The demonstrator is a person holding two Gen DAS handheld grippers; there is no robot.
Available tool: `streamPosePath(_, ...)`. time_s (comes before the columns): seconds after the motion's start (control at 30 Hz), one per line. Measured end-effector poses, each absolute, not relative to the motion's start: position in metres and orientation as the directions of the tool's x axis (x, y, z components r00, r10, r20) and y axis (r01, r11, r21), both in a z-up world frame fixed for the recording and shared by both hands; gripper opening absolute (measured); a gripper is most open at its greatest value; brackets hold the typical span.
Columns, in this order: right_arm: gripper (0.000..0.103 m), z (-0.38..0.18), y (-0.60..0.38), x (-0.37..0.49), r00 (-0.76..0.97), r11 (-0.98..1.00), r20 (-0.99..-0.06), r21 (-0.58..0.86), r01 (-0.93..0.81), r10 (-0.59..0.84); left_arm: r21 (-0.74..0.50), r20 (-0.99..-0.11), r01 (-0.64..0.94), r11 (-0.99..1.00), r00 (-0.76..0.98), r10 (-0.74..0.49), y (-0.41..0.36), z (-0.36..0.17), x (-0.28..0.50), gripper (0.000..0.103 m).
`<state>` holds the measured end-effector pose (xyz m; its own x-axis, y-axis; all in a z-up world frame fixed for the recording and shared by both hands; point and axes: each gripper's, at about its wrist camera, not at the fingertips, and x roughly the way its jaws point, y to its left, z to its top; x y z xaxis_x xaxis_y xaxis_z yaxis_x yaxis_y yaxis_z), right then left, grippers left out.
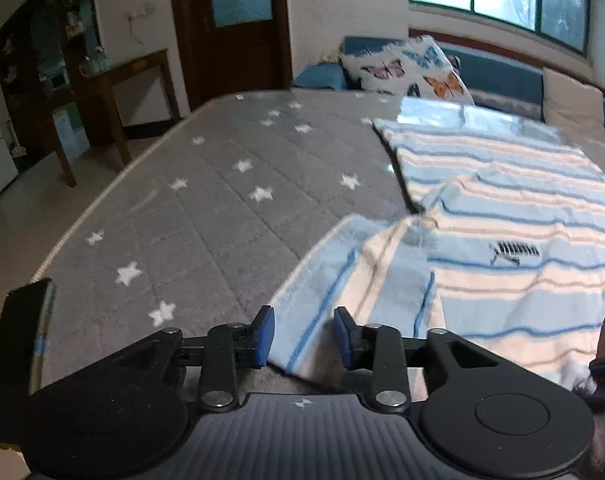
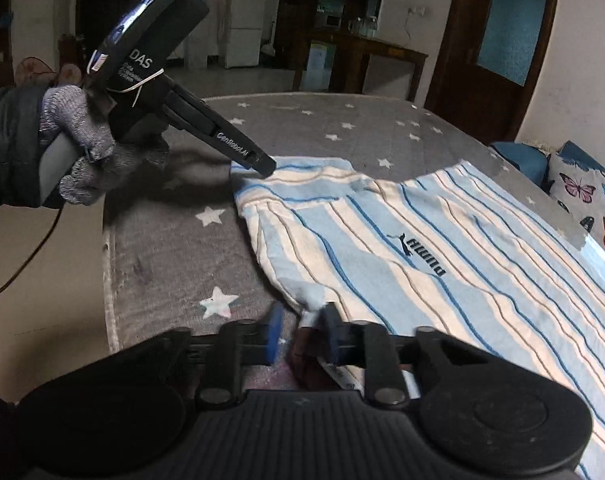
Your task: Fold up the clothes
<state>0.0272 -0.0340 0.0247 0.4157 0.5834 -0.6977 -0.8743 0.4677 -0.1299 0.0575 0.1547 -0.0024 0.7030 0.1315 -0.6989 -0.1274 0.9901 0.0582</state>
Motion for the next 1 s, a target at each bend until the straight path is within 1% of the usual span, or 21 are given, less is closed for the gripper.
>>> streamPosePath(0.07,0.008,0.026,-0.036,0.03,0.41,0.478,-0.707,-0.116,-0.871,0.576,0.049,-0.695,-0.109,0.993,0.71,0.112,0.154,-0.003,0.057,0.004)
streamPosePath(0.1,0.007,0.027,-0.038,0.03,0.407,0.478,-0.707,-0.111,-0.871,0.578,0.049,-0.694,-0.113,0.992,0.71,0.115,0.154,-0.003,0.058,0.004)
streamPosePath(0.13,0.006,0.029,-0.04,0.029,0.408,0.481,-0.706,-0.108,-0.87,0.579,0.058,-0.689,-0.117,0.991,0.714,0.125,0.153,-0.003,0.058,0.0)
streamPosePath(0.33,0.006,0.029,-0.048,0.023,0.396,0.492,-0.71,-0.08,-0.867,0.582,0.145,-0.669,-0.174,0.974,0.708,0.226,0.156,-0.004,0.059,0.0)
streamPosePath(0.5,0.014,0.029,-0.058,0.023,0.382,0.508,-0.701,-0.033,-0.861,0.602,0.148,-0.675,-0.184,0.972,0.699,0.235,0.16,0.001,0.06,0.0)
streamPosePath(0.53,0.014,0.033,-0.064,0.024,0.374,0.513,-0.693,-0.008,-0.859,0.616,0.15,-0.672,-0.183,0.972,0.702,0.235,0.159,0.002,0.06,0.001)
streamPosePath(0.57,0.017,0.039,-0.072,0.024,0.373,0.52,-0.682,0.012,-0.854,0.629,0.149,-0.669,-0.178,0.973,0.706,0.232,0.157,0.005,0.062,0.004)
streamPosePath(0.6,0.019,0.043,-0.079,0.025,0.384,0.532,-0.672,0.018,-0.847,0.634,0.143,-0.665,-0.168,0.975,0.713,0.22,0.154,0.008,0.063,0.004)
streamPosePath(0.73,0.02,0.056,-0.115,0.035,0.478,0.632,-0.655,-0.002,-0.775,0.585,0.118,-0.651,-0.109,0.987,0.742,0.16,0.133,0.018,0.066,0.004)
streamPosePath(0.8,0.022,0.056,-0.132,0.042,0.533,0.688,-0.661,-0.034,-0.725,0.529,0.106,-0.648,-0.061,0.992,0.753,0.116,0.118,0.022,0.067,0.014)
streamPosePath(0.83,0.022,0.054,-0.14,0.045,0.555,0.712,-0.666,-0.05,-0.7,0.499,0.101,-0.646,-0.039,0.994,0.757,0.095,0.111,0.024,0.067,0.029)
streamPosePath(0.87,0.022,0.052,-0.148,0.048,0.57,0.732,-0.672,-0.059,-0.679,0.474,0.096,-0.643,-0.018,0.995,0.762,0.076,0.104,0.025,0.068,0.04)
streamPosePath(0.93,0.022,0.045,-0.164,0.05,0.582,0.762,-0.687,-0.062,-0.645,0.436,0.096,-0.637,0.037,0.995,0.771,0.033,0.085,0.027,0.069,0.041)
streamPosePath(1.0,0.021,0.039,-0.177,0.05,0.569,0.781,-0.706,-0.035,-0.623,0.422,0.088,-0.637,0.085,0.993,0.771,-0.009,0.066,0.027,0.072,0.041)
